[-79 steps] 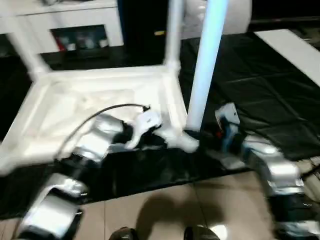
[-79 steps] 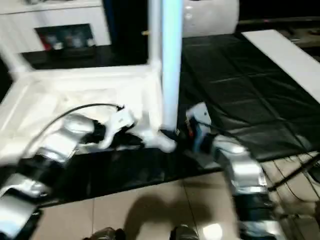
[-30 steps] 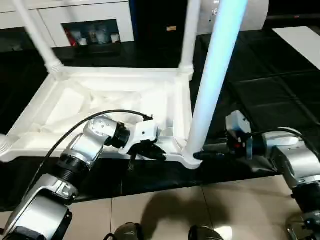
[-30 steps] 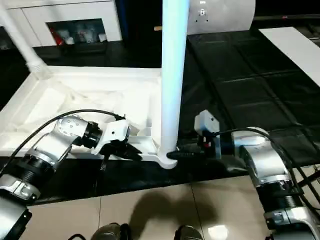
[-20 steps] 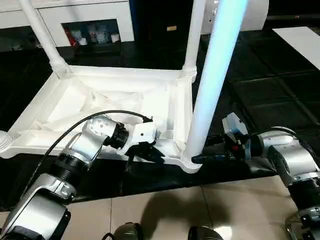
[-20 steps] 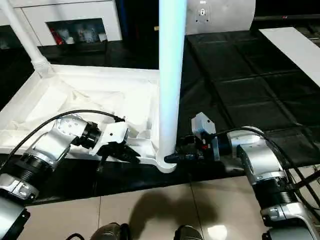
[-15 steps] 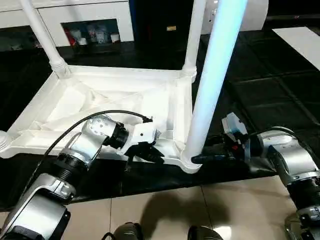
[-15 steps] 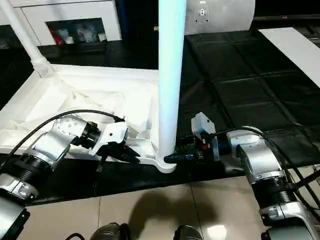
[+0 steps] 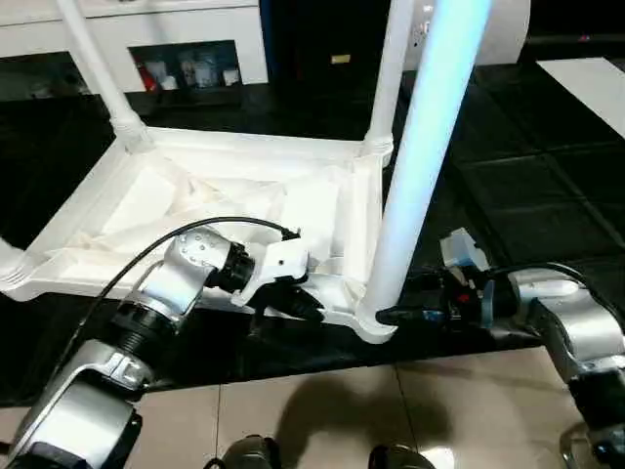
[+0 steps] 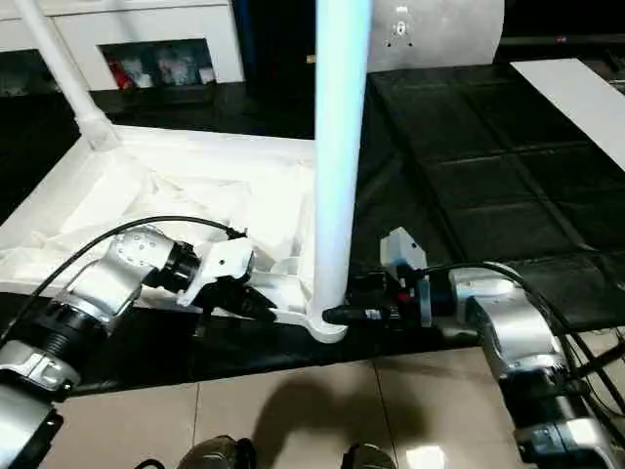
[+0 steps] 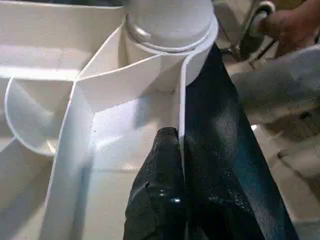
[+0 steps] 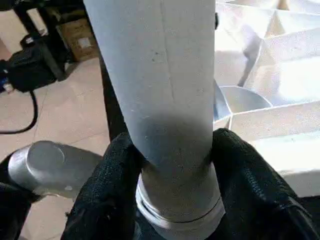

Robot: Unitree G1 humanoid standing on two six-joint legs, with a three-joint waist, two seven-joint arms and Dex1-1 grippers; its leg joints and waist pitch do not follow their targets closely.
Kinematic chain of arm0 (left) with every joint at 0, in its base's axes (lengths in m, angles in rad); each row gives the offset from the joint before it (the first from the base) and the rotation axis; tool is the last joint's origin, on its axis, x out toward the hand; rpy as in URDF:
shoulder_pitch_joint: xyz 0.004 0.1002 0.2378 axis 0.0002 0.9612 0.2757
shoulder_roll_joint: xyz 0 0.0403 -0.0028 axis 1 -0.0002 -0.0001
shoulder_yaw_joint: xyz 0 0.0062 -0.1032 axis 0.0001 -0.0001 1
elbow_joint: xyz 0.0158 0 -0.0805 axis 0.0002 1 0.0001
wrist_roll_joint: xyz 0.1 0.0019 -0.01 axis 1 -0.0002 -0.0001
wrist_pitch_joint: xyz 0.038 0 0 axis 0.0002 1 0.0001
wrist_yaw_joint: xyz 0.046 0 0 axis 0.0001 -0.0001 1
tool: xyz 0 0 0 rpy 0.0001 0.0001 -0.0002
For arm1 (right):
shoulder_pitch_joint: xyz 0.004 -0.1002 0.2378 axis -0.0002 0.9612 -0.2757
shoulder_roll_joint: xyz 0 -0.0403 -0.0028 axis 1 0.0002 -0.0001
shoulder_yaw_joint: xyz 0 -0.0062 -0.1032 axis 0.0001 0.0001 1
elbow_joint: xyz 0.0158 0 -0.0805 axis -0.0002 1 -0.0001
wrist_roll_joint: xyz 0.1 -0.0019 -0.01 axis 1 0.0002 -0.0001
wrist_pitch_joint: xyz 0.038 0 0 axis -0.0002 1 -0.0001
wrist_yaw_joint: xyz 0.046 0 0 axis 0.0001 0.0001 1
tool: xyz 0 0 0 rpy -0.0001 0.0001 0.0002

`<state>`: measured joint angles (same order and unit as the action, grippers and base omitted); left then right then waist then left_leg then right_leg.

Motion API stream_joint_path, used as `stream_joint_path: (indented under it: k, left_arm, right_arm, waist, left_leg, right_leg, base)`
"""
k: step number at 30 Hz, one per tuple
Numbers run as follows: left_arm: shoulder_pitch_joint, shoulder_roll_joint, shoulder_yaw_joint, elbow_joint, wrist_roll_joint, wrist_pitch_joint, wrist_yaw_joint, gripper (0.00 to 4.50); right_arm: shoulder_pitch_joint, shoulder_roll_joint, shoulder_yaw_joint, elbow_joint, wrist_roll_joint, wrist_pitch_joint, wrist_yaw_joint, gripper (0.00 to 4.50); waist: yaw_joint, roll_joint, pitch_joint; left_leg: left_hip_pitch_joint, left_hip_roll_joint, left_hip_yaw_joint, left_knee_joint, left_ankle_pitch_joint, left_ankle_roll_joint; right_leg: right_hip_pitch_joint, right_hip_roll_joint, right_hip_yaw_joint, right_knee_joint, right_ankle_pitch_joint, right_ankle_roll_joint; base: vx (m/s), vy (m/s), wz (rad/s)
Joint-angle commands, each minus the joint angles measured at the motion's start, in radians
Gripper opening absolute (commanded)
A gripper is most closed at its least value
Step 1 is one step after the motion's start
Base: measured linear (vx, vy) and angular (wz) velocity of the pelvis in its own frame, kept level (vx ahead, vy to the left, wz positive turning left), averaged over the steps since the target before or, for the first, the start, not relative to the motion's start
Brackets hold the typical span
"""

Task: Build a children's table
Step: Rotate leg to tighten

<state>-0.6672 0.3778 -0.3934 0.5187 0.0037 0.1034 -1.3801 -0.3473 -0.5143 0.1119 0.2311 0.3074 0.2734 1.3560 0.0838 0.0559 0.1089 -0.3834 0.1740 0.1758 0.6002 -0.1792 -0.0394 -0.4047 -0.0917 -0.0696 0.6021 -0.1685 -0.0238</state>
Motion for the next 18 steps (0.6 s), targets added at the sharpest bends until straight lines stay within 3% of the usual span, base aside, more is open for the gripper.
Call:
stream_joint_path:
  k: [1,5,8,10,11,13,14,15,18]
  left_arm:
    - [-0.028,-0.057,0.044,-0.015,-0.002,0.069,0.149,0.0]
    - [-0.028,-0.103,0.072,-0.03,-0.007,0.144,0.236,0.0]
    - [-0.028,-0.111,0.074,-0.035,-0.004,0.158,0.253,0.0]
    - [-0.04,-0.161,0.09,-0.021,0.014,0.205,0.352,0.0]
    - [-0.045,-0.171,0.094,-0.014,0.018,0.211,0.376,0.0]
    - [-0.053,-0.193,0.106,-0.006,0.024,0.228,0.421,0.0]
    - [-0.053,-0.193,0.106,-0.006,0.024,0.228,0.421,0.0]
    - [-0.065,-0.214,0.108,0.009,0.033,0.227,0.457,0.0]
    - [-0.082,-0.233,0.113,0.031,0.039,0.215,0.486,0.0]
  right_arm:
    - [0.04,0.059,0.043,-0.079,0.063,0.066,-0.02,1.88]
    - [0.079,0.121,0.031,-0.111,0.041,0.089,-0.153,1.88]
    - [0.082,0.138,0.028,-0.116,0.033,0.105,-0.192,1.88]
    - [0.066,0.275,-0.011,-0.111,-0.022,0.156,-0.461,1.88]
    - [0.06,0.304,-0.02,-0.107,-0.035,0.162,-0.517,1.88]
    - [0.04,0.379,-0.029,-0.09,-0.073,0.161,-0.65,1.88]
    - [0.04,0.379,-0.029,-0.09,-0.073,0.161,-0.65,1.88]
    - [0.011,0.464,-0.048,-0.064,-0.099,0.169,-0.795,1.88]
    - [-0.023,0.545,-0.078,-0.033,-0.106,0.179,-0.931,1.88]
  waist:
    - [-0.008,-0.012,-0.078]
    - [-0.011,-0.013,-0.079]
    - [-0.024,-0.014,-0.08]
    - [-0.042,-0.005,-0.075]
    - [-0.055,-0.008,-0.074]
    - [-0.067,-0.01,-0.077]
    - [-0.076,-0.005,-0.076]
    - [-0.081,0.001,-0.077]
    - [-0.098,0.002,-0.079]
  left_leg:
    - [0.024,0.057,-0.011,-0.076,-0.229,0.073]
    - [0.02,0.052,-0.017,-0.079,-0.244,0.054]
    - [0.015,0.048,-0.02,-0.081,-0.245,0.051]
    - [0.013,0.046,-0.018,-0.082,-0.25,0.046]
    - [0.008,0.041,-0.022,-0.084,-0.266,0.029]
    - [0.011,0.039,-0.023,-0.083,-0.274,0.025]
    - [0.014,0.039,-0.022,-0.083,-0.28,0.026]
    - [0.011,0.039,-0.024,-0.082,-0.277,0.027]
    - [0.009,0.036,-0.023,-0.083,-0.275,0.028]
  right_leg:
    - [0.045,-0.058,0.047,-0.083,-0.326,-0.244]
    - [0.046,-0.062,0.045,-0.091,-0.401,-0.199]
    - [0.05,-0.06,0.042,-0.09,-0.394,-0.194]
    - [0.041,-0.056,0.043,-0.091,-0.386,-0.197]
    - [0.045,-0.056,0.038,-0.092,-0.425,-0.18]
    - [0.044,-0.056,0.037,-0.1,-0.45,-0.157]
    - [0.04,-0.055,0.039,-0.1,-0.446,-0.162]
    - [0.043,-0.055,0.038,-0.098,-0.435,-0.163]
    - [0.04,-0.051,0.039,-0.096,-0.381,-0.174]
  base:
    - [0.0,0.0,0.0]
    - [0.0,0.0,0.0]
    - [0.0,0.0,0.0]
    - [0.0,0.0,0.0]
    - [0.0,0.0,0.0]
    - [0.0,0.0,0.0]
    - [0.0,0.0,0.0]
    - [0.0,0.0,0.0]
    - [0.0,0.0,0.0]
